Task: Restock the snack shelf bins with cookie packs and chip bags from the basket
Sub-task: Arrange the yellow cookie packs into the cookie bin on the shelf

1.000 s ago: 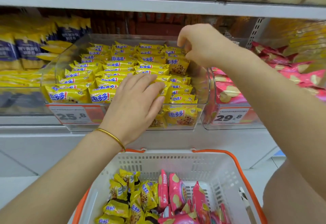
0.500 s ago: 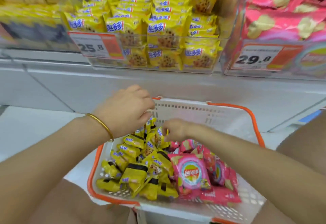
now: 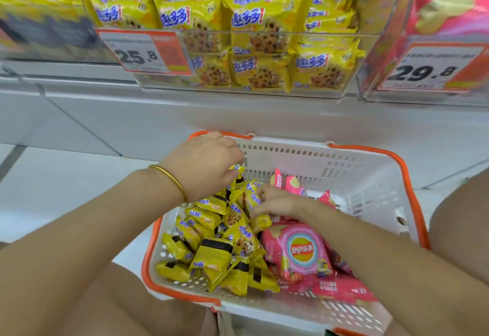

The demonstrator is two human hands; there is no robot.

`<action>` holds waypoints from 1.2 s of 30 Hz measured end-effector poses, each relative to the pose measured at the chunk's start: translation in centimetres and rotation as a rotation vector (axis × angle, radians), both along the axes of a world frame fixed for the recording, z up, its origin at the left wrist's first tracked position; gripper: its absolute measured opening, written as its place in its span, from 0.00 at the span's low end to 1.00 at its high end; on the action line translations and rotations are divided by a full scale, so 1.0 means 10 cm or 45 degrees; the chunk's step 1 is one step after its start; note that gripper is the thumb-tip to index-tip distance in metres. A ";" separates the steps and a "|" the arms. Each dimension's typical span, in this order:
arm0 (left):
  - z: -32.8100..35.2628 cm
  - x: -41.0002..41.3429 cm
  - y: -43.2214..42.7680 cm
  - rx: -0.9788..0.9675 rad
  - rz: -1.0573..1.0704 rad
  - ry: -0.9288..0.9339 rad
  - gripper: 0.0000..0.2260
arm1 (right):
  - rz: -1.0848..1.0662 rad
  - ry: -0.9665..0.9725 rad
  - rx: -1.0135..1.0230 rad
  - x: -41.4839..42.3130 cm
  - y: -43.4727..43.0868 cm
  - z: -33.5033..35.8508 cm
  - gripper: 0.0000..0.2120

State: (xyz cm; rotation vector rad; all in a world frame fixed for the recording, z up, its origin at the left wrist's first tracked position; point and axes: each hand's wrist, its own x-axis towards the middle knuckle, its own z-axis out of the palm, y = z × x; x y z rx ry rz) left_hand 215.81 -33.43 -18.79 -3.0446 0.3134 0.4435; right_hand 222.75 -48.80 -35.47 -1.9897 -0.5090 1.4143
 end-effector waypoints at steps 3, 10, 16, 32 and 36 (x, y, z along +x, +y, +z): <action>0.02 0.06 -0.03 -0.036 0.062 0.087 0.18 | -0.266 0.505 0.334 0.22 -0.12 0.31 0.18; 0.06 0.25 -0.20 -0.625 0.354 0.113 0.19 | -0.298 0.712 0.755 0.35 -0.38 1.01 0.24; 0.33 0.37 -0.34 -0.996 0.388 -0.077 0.03 | -0.407 0.302 0.716 0.30 -0.58 1.62 0.18; 0.86 0.83 -0.28 -0.211 0.060 -0.903 0.28 | -0.542 -1.764 -0.203 1.07 0.11 3.24 0.15; 0.76 0.87 -0.20 -0.130 0.078 -0.876 0.28 | -0.402 -1.736 -0.301 1.44 0.27 3.19 0.13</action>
